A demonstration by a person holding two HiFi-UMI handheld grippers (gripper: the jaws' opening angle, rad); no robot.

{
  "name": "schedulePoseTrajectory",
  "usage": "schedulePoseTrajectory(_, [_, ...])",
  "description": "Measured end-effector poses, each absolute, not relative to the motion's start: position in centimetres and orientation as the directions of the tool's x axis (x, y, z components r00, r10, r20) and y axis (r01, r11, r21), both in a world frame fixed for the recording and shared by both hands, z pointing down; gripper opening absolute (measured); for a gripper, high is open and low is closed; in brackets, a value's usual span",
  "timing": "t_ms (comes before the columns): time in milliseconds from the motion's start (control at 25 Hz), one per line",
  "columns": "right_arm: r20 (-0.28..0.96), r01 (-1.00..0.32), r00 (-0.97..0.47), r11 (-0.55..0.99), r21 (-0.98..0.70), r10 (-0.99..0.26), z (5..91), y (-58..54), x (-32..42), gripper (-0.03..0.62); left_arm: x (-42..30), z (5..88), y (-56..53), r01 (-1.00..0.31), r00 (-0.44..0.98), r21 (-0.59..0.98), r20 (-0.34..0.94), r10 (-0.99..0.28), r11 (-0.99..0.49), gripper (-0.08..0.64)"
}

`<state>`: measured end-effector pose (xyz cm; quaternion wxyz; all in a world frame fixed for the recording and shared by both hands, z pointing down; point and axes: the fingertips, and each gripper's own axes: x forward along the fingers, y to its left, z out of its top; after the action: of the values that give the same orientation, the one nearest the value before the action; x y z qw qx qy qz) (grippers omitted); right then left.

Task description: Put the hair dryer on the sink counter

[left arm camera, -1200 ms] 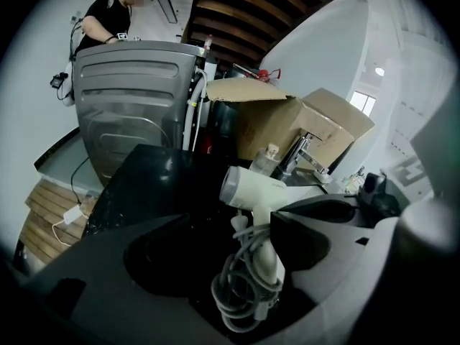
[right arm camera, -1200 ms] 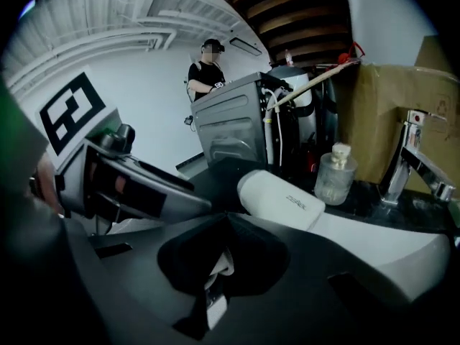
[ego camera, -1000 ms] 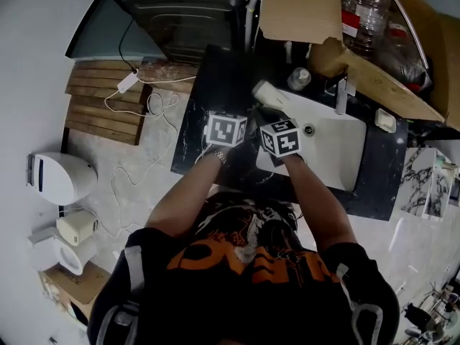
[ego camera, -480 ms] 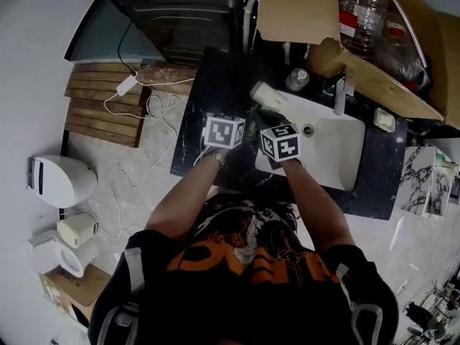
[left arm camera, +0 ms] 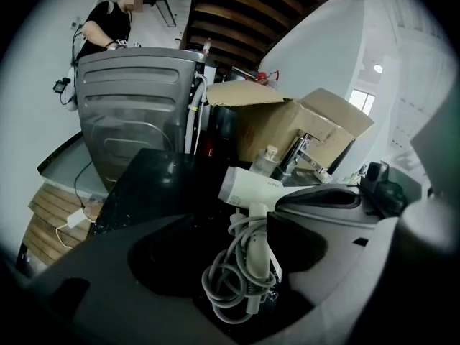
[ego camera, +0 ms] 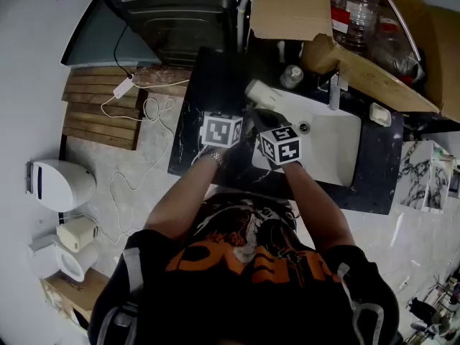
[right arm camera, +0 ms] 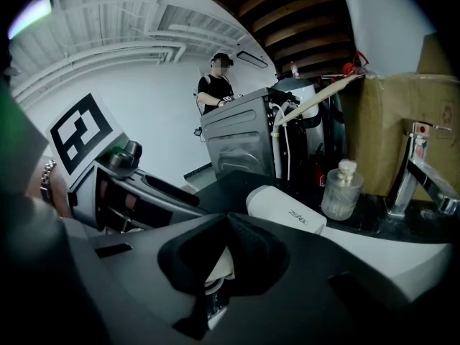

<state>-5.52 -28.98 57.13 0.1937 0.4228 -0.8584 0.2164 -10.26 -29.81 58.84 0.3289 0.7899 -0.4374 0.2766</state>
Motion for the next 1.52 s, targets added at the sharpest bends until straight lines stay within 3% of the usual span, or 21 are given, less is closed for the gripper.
schedulePoseTrajectory(520, [0.44,-0.832,-0.537,0.537,-0.136,-0.72,52.4,-27.3,-3.9,0.014,-8.3,53.8,-28.8,-0.845,0.522,0.283,0.618,-0.587,-0.453,0.33])
schedulePoseTrajectory(920, [0.26,-0.854,-0.516,0.515,-0.078,-0.816,43.3,-25.4,-1.4,0.014,-7.1,44.8,-26.8,-0.805,0.589,0.234,0.428,-0.685,-0.546,0.313])
schedulePoseTrajectory(1280, [0.103,-0.839,-0.543,0.541,-0.05,-0.833,35.8,-23.3,-0.8,0.014,-5.5,36.9,-24.4,-0.776,0.626,0.094,0.24,-0.742,-0.624,0.292])
schedulePoseTrajectory(1520, [0.022,-0.839,-0.544,0.544,-0.019,-0.839,32.1,-22.1,0.3,0.014,-4.9,33.8,-23.4,-0.759,0.649,0.08,0.153,-0.745,-0.646,0.276])
